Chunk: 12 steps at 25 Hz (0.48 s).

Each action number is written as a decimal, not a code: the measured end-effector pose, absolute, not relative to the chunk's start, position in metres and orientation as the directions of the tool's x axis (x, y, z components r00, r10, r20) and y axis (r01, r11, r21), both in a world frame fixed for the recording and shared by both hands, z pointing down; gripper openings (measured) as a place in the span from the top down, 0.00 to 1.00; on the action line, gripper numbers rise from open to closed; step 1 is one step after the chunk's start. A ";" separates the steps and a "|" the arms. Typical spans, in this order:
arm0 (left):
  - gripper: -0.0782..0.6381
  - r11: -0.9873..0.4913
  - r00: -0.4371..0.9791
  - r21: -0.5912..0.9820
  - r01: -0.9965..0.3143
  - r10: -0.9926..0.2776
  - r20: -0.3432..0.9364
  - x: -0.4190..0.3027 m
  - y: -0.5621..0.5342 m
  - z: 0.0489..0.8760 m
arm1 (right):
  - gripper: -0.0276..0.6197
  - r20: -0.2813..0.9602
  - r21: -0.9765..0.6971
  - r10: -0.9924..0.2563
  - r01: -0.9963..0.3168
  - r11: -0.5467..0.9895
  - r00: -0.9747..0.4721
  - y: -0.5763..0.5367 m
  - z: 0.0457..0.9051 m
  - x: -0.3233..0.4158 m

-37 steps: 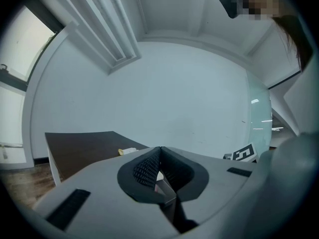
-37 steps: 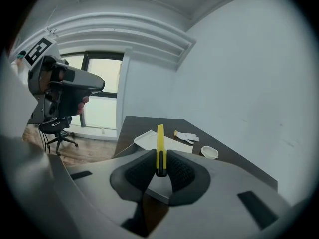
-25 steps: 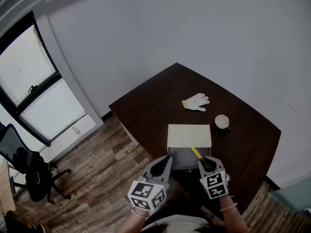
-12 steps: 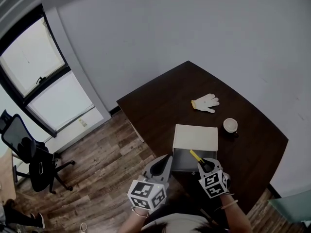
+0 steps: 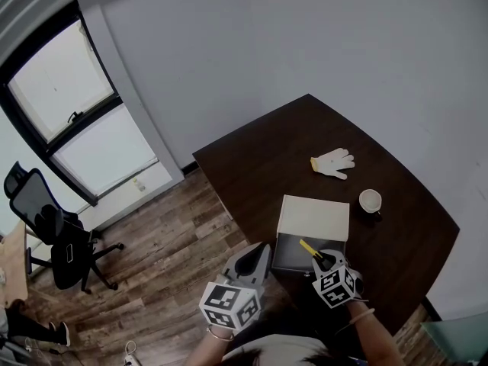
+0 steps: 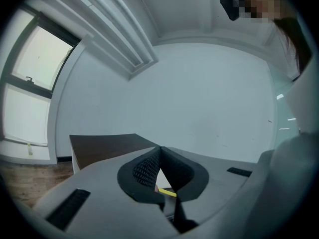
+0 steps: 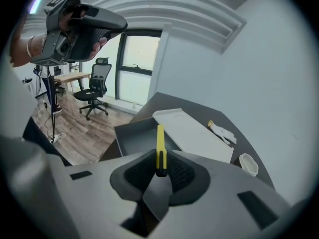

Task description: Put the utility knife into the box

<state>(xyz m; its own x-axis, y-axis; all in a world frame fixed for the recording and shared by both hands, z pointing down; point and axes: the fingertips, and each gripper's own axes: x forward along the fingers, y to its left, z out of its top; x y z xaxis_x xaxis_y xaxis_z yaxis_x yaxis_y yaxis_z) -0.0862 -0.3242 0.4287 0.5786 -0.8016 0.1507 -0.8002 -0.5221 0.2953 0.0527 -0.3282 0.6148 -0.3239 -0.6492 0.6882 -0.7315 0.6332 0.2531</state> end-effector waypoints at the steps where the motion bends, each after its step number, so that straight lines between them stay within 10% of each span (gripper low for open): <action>1: 0.87 -0.515 0.572 0.295 -0.805 -0.806 0.153 -0.087 -0.325 0.429 | 0.85 0.693 0.252 -0.642 -0.725 0.641 -0.327 -0.329 0.618 0.053; 12: 0.87 -0.460 0.519 0.292 -0.839 -0.838 0.171 -0.092 -0.331 0.434 | 0.85 0.747 0.238 -0.574 -0.673 0.701 -0.334 -0.343 0.652 0.058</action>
<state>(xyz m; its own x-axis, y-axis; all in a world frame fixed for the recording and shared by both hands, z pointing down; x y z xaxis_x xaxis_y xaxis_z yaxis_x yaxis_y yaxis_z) -0.0916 -0.3305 0.4345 0.5187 -0.8377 0.1711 -0.8387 -0.4598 0.2916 0.0584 -0.3427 0.6520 -0.3341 -0.5741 0.7475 -0.6726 0.7008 0.2376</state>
